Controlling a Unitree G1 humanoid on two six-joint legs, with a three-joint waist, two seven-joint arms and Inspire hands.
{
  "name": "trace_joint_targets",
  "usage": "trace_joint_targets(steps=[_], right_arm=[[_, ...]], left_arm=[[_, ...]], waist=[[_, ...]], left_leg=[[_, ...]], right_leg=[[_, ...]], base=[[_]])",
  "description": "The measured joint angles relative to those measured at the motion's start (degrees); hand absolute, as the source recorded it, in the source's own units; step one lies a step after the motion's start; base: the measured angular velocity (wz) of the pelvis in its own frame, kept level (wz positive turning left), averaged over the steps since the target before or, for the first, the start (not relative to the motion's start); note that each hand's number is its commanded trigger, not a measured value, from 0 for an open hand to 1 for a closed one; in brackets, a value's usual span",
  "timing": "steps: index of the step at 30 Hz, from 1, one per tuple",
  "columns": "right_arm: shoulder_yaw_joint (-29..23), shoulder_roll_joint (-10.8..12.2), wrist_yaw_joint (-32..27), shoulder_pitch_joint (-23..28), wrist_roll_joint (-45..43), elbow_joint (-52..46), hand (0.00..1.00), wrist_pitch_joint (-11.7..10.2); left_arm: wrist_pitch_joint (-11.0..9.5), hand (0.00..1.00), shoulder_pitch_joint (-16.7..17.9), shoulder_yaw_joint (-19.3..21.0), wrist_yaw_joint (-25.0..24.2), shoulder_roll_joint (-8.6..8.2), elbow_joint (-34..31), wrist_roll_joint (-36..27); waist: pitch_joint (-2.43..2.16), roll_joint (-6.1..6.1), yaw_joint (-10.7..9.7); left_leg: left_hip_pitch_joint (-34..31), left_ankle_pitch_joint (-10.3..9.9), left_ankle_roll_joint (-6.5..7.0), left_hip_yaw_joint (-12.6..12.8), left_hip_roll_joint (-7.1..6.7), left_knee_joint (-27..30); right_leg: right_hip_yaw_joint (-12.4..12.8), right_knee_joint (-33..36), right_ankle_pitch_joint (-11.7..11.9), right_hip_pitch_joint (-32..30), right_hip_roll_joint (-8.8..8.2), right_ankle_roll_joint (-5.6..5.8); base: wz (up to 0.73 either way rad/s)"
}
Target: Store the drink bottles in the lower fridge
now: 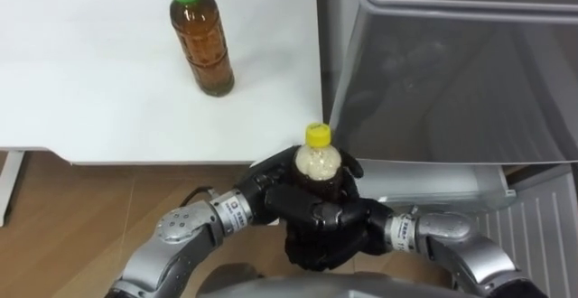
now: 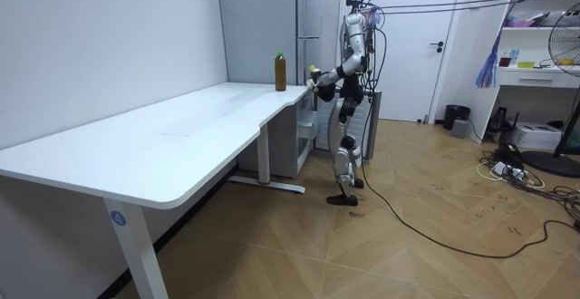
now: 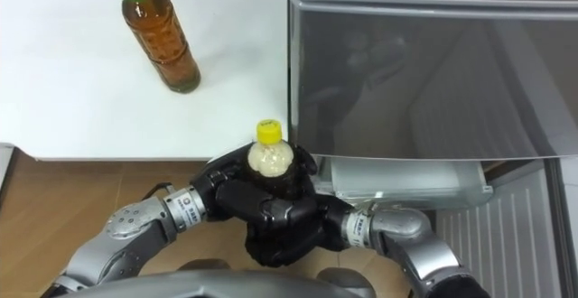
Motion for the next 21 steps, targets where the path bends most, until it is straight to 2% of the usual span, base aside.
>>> trace_joint_targets(steps=[21], right_arm=[[0.07, -0.03, 0.27, 0.00, -0.02, 0.07, 1.00, 0.01]], left_arm=[[-0.02, 0.00, -0.10, 0.09, 0.84, 0.30, -0.16, -0.06]], waist=[[-0.04, -0.24, -0.19]], left_leg=[[-0.25, 0.00, 0.00, 0.29, 0.20, 0.49]], right_leg=[[-0.30, 0.06, 0.07, -0.01, 0.00, -0.11]], base=[[0.00]])
